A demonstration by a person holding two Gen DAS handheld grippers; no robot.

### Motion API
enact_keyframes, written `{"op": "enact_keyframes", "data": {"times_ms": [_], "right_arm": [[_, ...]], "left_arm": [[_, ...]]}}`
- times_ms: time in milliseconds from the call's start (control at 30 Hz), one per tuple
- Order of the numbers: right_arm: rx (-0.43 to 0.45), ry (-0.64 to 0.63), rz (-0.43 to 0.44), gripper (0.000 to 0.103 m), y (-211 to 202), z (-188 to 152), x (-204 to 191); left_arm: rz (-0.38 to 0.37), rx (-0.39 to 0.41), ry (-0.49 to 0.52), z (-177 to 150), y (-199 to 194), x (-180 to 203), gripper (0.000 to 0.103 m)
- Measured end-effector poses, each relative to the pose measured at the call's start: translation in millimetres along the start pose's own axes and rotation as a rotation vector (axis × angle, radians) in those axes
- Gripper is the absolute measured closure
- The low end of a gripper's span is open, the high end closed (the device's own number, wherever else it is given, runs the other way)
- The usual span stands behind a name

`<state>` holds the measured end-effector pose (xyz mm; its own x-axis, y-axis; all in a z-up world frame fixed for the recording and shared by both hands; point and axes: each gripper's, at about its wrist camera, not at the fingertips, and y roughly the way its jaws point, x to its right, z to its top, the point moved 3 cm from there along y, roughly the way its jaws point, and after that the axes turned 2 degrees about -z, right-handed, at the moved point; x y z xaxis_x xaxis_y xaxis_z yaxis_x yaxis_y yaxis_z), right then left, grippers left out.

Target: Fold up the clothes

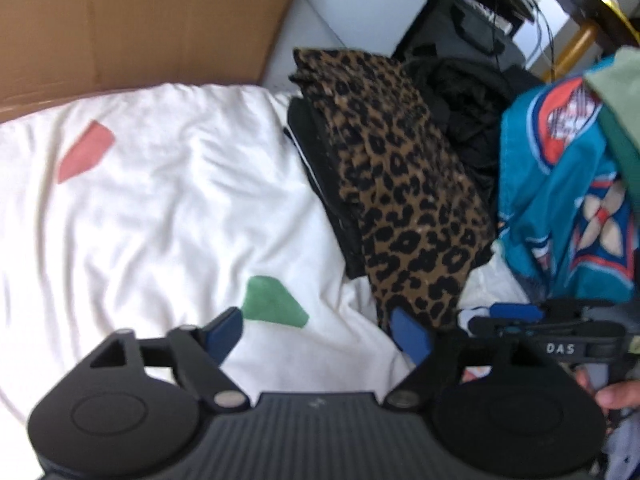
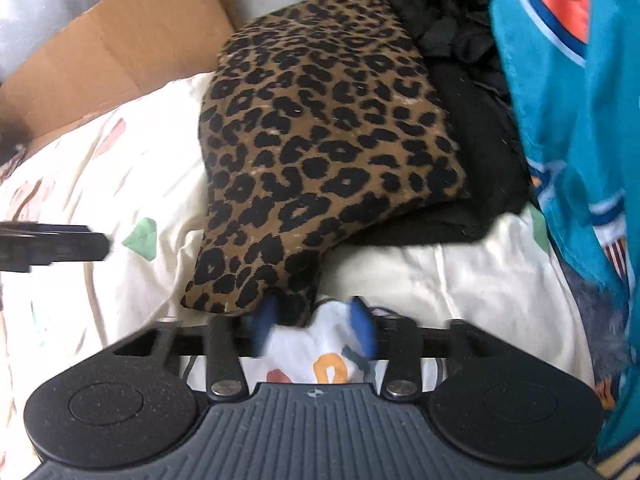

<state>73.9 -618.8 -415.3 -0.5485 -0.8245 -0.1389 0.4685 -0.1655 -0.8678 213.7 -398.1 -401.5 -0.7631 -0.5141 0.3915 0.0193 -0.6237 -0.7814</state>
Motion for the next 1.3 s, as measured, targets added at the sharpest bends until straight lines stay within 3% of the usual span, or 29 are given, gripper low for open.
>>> {"op": "enact_keyframes", "data": {"times_ms": [33, 100, 200, 367, 600, 733, 967, 1300], "right_arm": [[-0.006, 0.009, 0.001, 0.030, -3.5, 2.5, 1.0], [-0.018, 0.027, 0.002, 0.008, -10.5, 7.5, 3.1], [-0.035, 0.054, 0.005, 0.001, -21.0, 15.0, 6.2], [-0.065, 0.098, 0.009, 0.001, -39.5, 26.8, 10.7], [-0.135, 0.097, 0.037, 0.001, -75.6, 36.6, 5.8], [-0.110, 0.131, 0.033, 0.001, -107.1, 46.7, 10.5], [-0.084, 0.106, 0.039, 0.001, -159.3, 71.8, 2.7], [-0.089, 0.045, 0.043, 0.001, -226.1, 102.1, -43.3]], "left_arm": [[-0.007, 0.000, -0.009, 1.6, -9.3, -2.4, 0.012], [0.013, -0.003, -0.007, 4.6, -28.7, -7.6, 0.008], [0.048, -0.011, 0.022, 6.6, -55.9, -14.6, 0.004], [0.119, -0.001, -0.031, 0.4, -113.1, -26.7, 0.001], [0.243, 0.093, -0.275, -21.2, -214.2, -51.2, 0.001], [0.299, 0.157, -0.370, -32.4, -262.1, -60.0, 0.001], [0.369, 0.198, -0.449, -49.6, -331.0, -62.1, 0.000], [0.459, 0.261, -0.482, -49.5, -426.3, -21.4, 0.000]]}}
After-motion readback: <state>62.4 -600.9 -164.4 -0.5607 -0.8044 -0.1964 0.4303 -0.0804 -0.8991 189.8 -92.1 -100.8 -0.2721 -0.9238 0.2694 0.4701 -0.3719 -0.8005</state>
